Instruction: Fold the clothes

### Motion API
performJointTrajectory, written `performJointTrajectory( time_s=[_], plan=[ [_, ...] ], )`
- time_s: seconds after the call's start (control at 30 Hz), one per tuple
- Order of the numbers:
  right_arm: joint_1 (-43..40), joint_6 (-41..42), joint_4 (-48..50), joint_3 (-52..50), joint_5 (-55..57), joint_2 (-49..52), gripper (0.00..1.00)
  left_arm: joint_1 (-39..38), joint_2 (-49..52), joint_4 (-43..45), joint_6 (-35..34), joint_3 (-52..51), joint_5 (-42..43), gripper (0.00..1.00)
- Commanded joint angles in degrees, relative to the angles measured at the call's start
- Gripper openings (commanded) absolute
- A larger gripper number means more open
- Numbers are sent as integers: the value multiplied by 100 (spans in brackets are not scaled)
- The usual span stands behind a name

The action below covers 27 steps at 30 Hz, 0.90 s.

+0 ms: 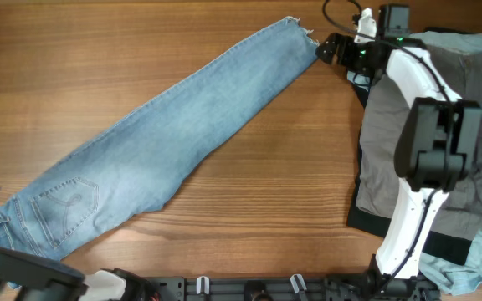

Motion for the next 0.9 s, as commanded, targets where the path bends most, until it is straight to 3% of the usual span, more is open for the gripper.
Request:
performJointTrajectory(
  time_s=[0.0, 0.07, 0.17, 0.27, 0.33, 0.37, 0.4, 0.43, 0.63, 0.7, 0.87],
  plan=[
    [105, -380, -671, 48, -350, -621, 100, -380, -468, -317, 452, 131, 1088, 99],
    [109, -380, -1093, 48, -426, -787, 100, -938, -481, -535, 525, 120, 1163, 96],
    [116, -380, -1637, 48, -450, -1021, 100, -1744, -476, -649, 229, -129, 791, 100],
    [120, -380, -2006, 48, -448, -1154, 100, -2116, -476, -428, -402, -667, 763, 100],
    [118, -378, -2166, 48, -446, -1161, 100, -2116, -476, -321, -450, -990, 916, 100],
    [118, -380, -2240, 48, -424, -1158, 100, -2090, -476, -317, -450, -1104, 907, 86],
    [118, -382, -2310, 48, -417, -1158, 100, -1982, -476, -315, -457, -1283, 863, 22],
    [120, -380, -2345, 48, -417, -1158, 100, -1808, -476, -258, -479, -1436, 837, 4],
    [118, -374, -2343, 48, -404, -1158, 100, -1276, -476, 42, -1572, -2004, -566, 4],
    [120, -293, -2334, 48, -400, -1158, 100, -1276, -476, 664, -1937, -2671, -726, 4],
    [118, -201, -2319, 48, -339, -1158, 100, -1268, -328, 2594, -1954, -3707, -802, 4]
  ],
)
